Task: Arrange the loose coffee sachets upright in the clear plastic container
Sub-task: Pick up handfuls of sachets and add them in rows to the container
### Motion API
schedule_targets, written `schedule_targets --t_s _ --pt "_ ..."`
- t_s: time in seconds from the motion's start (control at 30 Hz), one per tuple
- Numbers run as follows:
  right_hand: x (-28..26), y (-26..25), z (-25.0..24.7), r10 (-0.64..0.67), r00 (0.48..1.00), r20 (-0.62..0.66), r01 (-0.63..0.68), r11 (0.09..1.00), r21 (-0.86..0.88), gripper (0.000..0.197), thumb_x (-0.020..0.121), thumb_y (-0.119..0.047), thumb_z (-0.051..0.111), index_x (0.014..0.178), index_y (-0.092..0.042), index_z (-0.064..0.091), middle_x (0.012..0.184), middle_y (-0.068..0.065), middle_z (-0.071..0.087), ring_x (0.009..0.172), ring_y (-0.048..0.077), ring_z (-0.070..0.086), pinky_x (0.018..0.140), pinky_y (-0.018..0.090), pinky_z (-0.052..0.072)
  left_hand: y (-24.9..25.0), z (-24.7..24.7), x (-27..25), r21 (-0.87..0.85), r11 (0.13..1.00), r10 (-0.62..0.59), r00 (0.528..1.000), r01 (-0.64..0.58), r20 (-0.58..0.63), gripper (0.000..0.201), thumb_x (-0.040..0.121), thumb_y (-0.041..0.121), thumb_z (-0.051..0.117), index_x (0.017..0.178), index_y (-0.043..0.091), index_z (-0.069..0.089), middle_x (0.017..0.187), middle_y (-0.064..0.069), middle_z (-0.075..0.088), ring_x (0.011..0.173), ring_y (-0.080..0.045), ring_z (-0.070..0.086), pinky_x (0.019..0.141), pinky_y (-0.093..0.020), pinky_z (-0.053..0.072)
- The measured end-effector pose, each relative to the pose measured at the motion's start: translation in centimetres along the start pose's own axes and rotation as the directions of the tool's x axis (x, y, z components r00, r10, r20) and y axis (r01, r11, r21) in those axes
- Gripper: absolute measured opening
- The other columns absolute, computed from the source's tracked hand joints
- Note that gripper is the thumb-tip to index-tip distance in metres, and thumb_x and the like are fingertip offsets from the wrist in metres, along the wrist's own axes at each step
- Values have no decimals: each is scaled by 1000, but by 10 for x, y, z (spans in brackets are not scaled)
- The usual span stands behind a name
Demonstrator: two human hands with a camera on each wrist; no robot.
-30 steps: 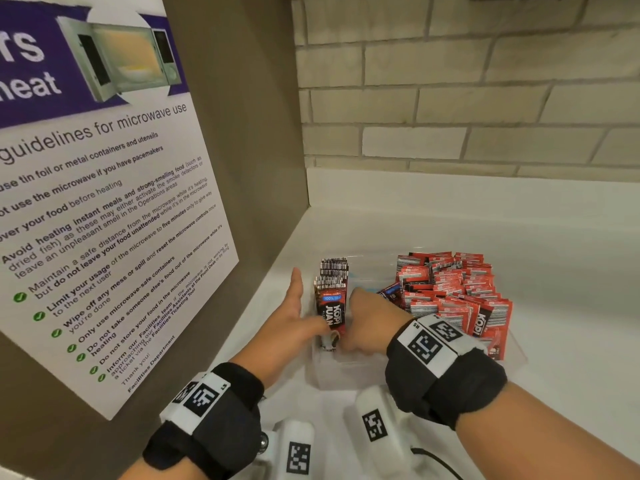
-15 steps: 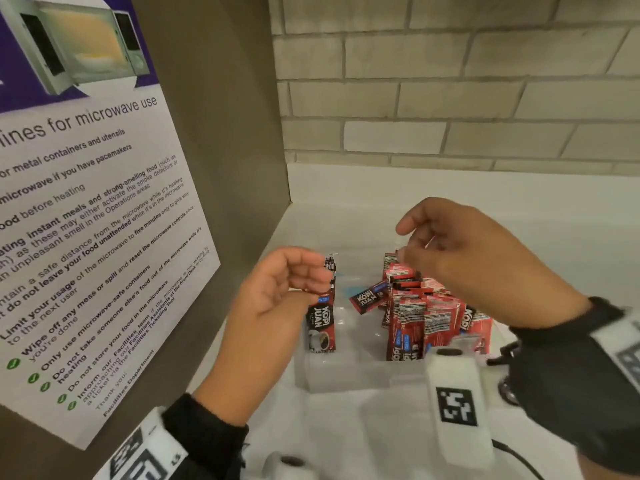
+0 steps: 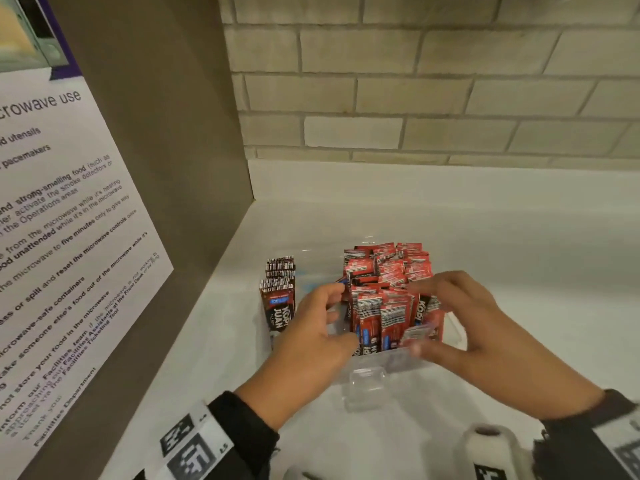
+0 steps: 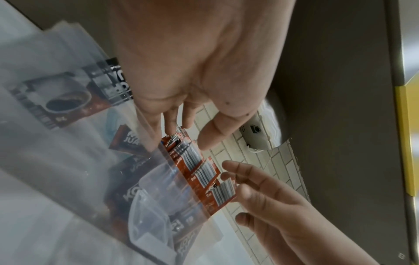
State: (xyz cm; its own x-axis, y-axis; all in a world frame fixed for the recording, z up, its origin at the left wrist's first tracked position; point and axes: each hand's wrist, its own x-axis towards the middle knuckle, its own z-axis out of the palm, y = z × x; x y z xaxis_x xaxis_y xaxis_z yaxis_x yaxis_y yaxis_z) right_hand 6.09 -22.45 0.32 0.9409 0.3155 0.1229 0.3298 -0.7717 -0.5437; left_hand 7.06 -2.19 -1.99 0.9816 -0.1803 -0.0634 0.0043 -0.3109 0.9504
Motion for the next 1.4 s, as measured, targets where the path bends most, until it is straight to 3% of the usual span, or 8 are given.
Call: schedule_targets --t_s 0.13,0.3,0.47,0.6,0.8,0.93,1.23,1.4 --pt "3 0 12 -33 999 -2 32 990 -135 59 88 -32 59 134 -44 25 123 -28 28 109 -1 24 100 24 31 5 6 1 -45 999 -2 999 3 42 54 88 1 57 124 36 38 112 22 49 98 8 52 71 -1 44" --pt "7 2 21 -45 999 -7 43 992 -122 58 89 -23 58 137 -35 28 131 -19 34 109 -6 23 102 25 30 3 12 2 -17 1000 -4 1000 5 21 55 89 -1 56 132 30 42 112 18 52 95 2 56 73 -2 44" --pt "10 6 27 -94 992 -86 92 995 -37 45 81 -7 65 118 -26 47 111 -16 31 109 5 35 87 7 33 2 15 4 78 995 58 998 -59 19 39 91 6 58 109 40 50 115 10 55 85 16 54 70 0 41" --pt "14 5 25 -144 984 -105 138 989 -60 39 76 -4 67 99 -27 46 103 -13 34 96 7 32 80 11 34 1 20 6 107 989 101 994 -106 45 34 89 11 64 101 41 52 109 14 59 85 17 53 74 0 40" --pt "14 7 28 -201 980 -17 200 980 -15 50 82 -8 61 124 -28 42 114 -13 41 105 5 36 84 17 37 -1 23 14 56 996 71 997 -70 -24 33 79 6 73 91 33 57 97 6 61 83 -11 56 84 -29 50" --pt "16 8 31 -246 969 23 247 967 -68 39 85 -18 60 120 -30 46 110 -17 41 101 8 42 82 24 42 -2 23 14 -90 996 1 999 -5 -48 39 76 2 75 93 25 50 96 0 56 84 -19 58 82 -41 52" --pt "21 3 32 -226 974 12 225 958 -176 17 92 -26 50 109 -31 52 103 -12 50 96 11 44 74 31 47 4 16 16 -182 978 -90 994 99 57 55 79 -15 48 111 27 33 106 -5 46 95 -18 59 74 -32 49" --pt "22 8 23 -275 960 -53 269 958 -101 9 86 -20 53 93 -23 56 87 -11 52 82 12 47 64 24 42 4 16 16 -147 985 -91 996 93 19 55 81 -17 47 118 22 37 107 1 45 101 -6 52 62 -13 46"
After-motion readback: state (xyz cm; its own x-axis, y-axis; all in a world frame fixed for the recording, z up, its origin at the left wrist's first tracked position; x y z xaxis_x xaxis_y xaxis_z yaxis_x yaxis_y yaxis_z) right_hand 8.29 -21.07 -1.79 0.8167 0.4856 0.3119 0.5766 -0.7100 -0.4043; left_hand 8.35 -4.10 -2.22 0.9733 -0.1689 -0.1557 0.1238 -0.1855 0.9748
